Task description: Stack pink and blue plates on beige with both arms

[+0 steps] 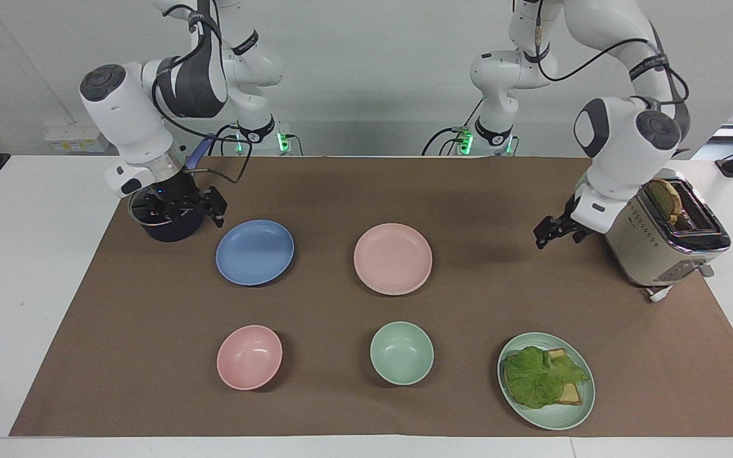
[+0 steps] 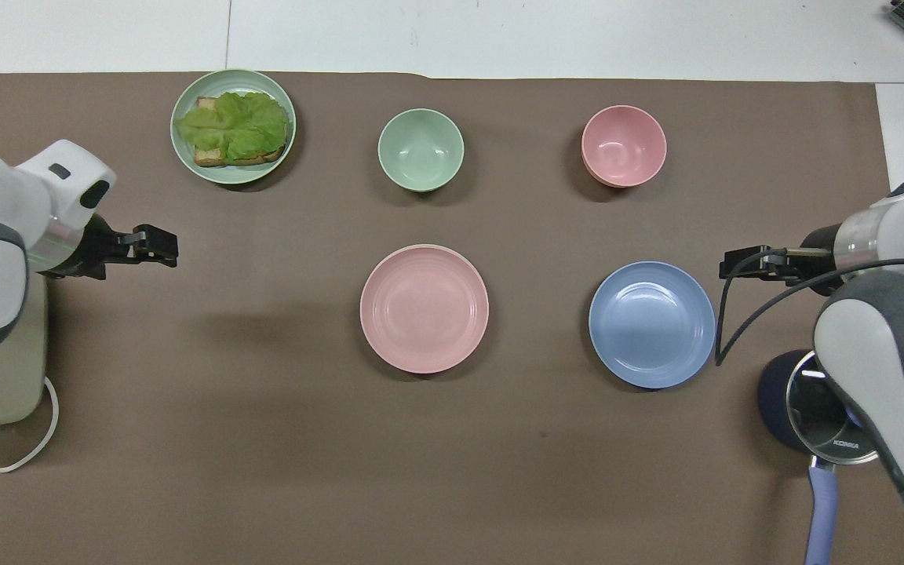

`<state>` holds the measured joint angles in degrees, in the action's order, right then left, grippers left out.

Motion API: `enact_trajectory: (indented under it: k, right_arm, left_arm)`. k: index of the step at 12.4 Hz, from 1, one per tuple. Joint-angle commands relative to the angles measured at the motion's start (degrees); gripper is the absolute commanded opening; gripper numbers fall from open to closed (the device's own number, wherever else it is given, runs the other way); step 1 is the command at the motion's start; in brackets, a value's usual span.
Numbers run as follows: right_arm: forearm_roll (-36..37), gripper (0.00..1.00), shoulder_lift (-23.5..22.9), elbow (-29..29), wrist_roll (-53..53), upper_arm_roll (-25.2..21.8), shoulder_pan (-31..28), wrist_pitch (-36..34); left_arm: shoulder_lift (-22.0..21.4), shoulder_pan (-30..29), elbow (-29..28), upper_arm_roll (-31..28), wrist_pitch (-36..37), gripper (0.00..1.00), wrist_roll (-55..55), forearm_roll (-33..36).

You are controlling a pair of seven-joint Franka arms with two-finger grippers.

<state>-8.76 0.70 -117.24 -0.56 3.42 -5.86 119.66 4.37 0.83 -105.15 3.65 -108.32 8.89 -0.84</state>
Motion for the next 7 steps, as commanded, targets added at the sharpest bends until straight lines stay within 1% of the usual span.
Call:
enact_trajectory:
  k: [1,2,3,4,7]
  right_arm:
    - [-3.6,0.91,-0.6,-7.5,-3.6,0.5,-1.3,8.0]
    - [-4.8,0.82,-2.4,-8.3,-4.1,0.5,-1.5,9.7]
    - [-5.8,0.81,-4.4,-9.6,-5.4,0.5,-1.6,13.2]
    - [-6.8,0.81,-5.3,-11.6,-6.9,0.5,-1.8,16.0]
    - [-8.5,0.78,-6.2,-12.9,-9.7,0.5,-3.3,16.7]
  left_arm:
    - [-0.2,-0.3,10.2,0.6,10.2,1.0,-5.3,2.0]
    - [-0.2,-0.2,12.4,0.6,12.1,1.0,-5.5,1.9]
    - [-0.3,-0.2,13.4,0.6,12.8,1.0,-5.5,1.6]
    - [-0.6,-0.1,13.3,0.6,12.8,1.0,-5.0,1.5]
    - [-0.7,-0.3,13.1,0.6,12.3,1.0,-5.1,1.5]
